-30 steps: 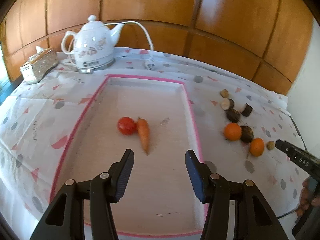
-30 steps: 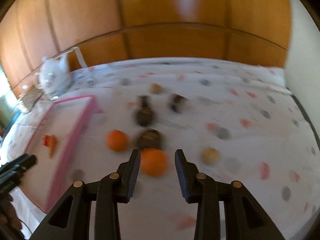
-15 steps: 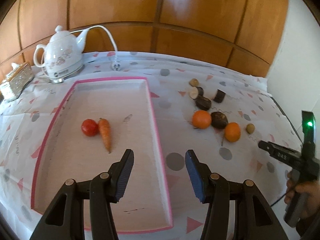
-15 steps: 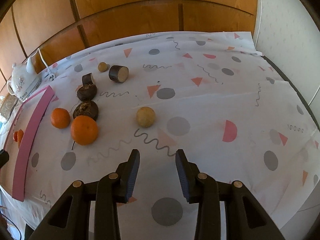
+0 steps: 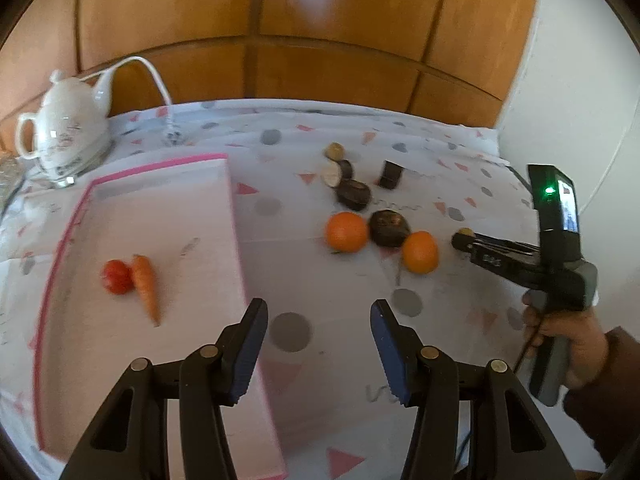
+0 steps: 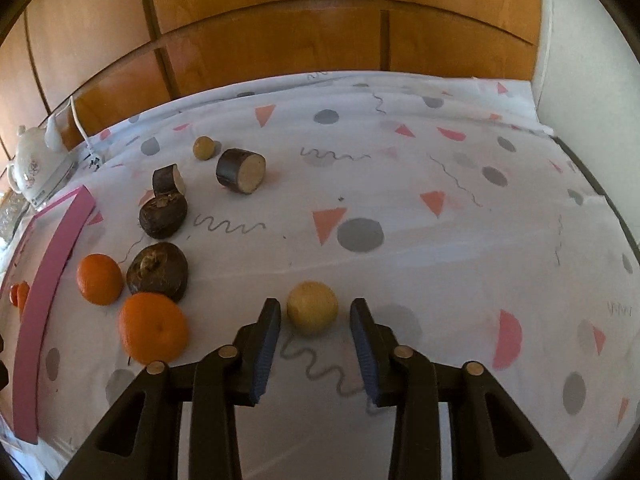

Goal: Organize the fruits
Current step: 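Move the right tool to the small beige potato and grasp it, then grasp an orange with the left tool and place it in the tray while the right tool holds the potato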

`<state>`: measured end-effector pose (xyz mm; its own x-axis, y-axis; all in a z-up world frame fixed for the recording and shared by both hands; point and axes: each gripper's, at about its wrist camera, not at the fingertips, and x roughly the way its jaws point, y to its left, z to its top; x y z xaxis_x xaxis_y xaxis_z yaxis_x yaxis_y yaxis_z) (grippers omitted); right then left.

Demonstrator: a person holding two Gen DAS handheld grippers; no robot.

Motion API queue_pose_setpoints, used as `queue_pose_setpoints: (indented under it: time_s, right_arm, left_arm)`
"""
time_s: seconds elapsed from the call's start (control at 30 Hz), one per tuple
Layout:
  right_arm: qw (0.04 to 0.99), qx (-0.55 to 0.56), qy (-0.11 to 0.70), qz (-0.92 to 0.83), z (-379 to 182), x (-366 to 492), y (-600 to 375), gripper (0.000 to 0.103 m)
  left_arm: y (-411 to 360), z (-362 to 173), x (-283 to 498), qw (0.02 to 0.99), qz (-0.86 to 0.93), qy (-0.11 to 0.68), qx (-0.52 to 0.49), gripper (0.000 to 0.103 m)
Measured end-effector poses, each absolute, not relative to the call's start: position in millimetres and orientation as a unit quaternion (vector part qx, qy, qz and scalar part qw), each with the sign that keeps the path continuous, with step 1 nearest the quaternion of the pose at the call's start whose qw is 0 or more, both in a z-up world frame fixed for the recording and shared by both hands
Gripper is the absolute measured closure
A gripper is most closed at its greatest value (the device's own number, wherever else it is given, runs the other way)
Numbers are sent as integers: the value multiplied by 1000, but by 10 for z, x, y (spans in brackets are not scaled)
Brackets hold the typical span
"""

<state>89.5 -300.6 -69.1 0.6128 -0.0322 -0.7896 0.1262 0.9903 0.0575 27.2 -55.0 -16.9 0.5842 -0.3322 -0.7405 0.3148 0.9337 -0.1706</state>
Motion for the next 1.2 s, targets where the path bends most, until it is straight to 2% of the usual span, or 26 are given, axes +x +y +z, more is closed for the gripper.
queue_pose_setpoints:
  time_s: [0.23,0.57,0.87,0.93,1.2]
  right_arm:
    - [904,44,423,-40,-731,864,-3034,78]
    - [910,59,410,-31,-755,835,-3089,78]
    - [911,82,404,-22,-772,822,-3149,78]
    - [911,85,402,-20,-777,818,-3158,78]
    - [912,81,402,-21,-783,818,-3151,78]
  left_arm:
    - [-876,-268,496,858,-237,455,-40,50]
    - [-1483,-330,697,842,-281,460,-14,50]
    - [-1729,-539,954,839,-265,475,1,60]
    - [-1749,-590,999,839,-257,479,0,66]
    - [-1620,-565,810,846,-263,465,-2,69]
